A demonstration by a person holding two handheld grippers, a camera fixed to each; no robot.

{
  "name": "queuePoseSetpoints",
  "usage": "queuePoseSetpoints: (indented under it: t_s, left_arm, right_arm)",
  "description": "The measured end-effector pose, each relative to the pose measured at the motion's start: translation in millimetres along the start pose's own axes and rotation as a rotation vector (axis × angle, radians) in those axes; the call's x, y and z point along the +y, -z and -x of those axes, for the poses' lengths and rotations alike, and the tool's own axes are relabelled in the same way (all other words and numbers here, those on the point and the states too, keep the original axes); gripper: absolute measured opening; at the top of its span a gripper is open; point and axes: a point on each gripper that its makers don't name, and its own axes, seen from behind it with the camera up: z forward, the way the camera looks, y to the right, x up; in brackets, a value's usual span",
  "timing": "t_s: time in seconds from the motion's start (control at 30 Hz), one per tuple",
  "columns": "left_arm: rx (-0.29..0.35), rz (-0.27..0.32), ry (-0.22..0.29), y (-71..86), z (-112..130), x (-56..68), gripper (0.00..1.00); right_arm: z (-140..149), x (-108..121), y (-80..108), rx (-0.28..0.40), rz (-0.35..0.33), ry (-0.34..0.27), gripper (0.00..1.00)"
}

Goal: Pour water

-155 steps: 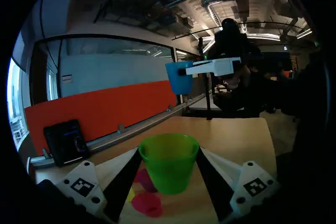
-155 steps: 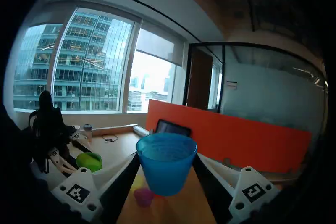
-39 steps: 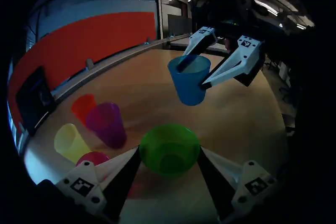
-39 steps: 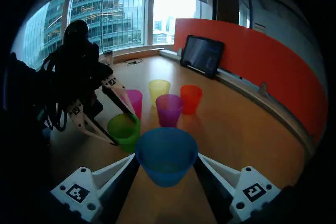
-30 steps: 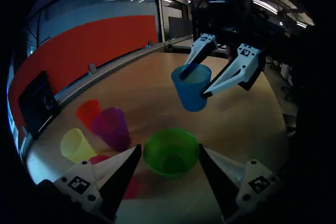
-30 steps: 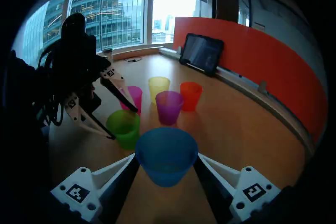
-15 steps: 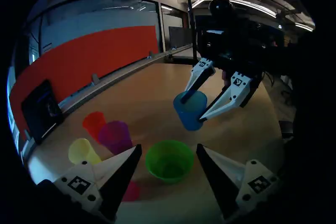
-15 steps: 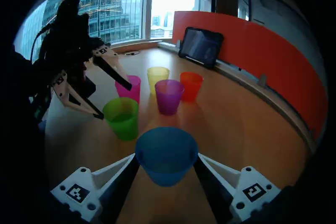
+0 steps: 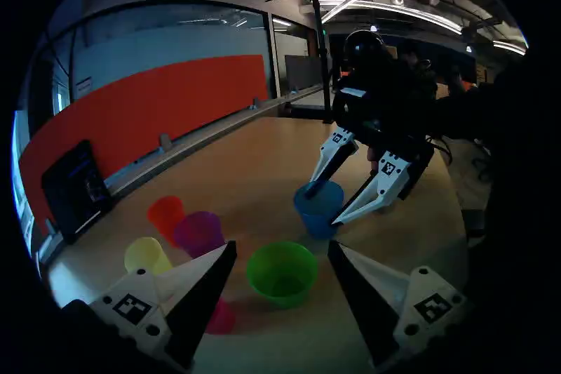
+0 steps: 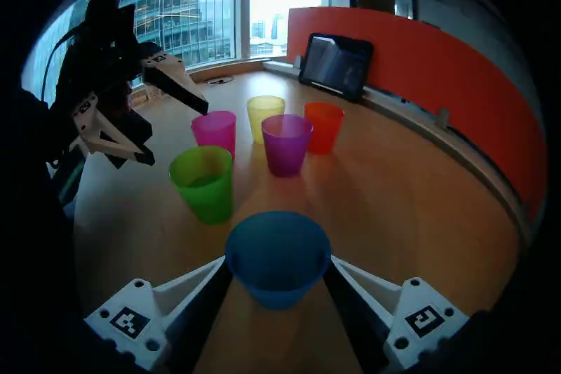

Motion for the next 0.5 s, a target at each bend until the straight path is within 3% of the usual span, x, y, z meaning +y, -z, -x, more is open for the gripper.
queuePoseSetpoints:
  t_s: [0.27, 0.4, 0.5]
  left_arm:
    - [0.008, -0.004, 0.002, 2.8, -3.3, 1.0, 0.97]
    - [0.009, -0.009, 0.006, 3.9, -3.1, 1.1, 0.97]
    - [0.012, -0.016, 0.012, 5.8, -3.2, 0.4, 0.97]
  right_arm:
    - [3.8, 0.9, 0.9, -0.005, 0.009, -0.009, 0.92]
    - [5.3, 2.0, 3.2, -0.007, 0.017, -0.014, 1.0]
    - [6.4, 2.2, 6.3, -0.011, 0.022, -0.022, 1.0]
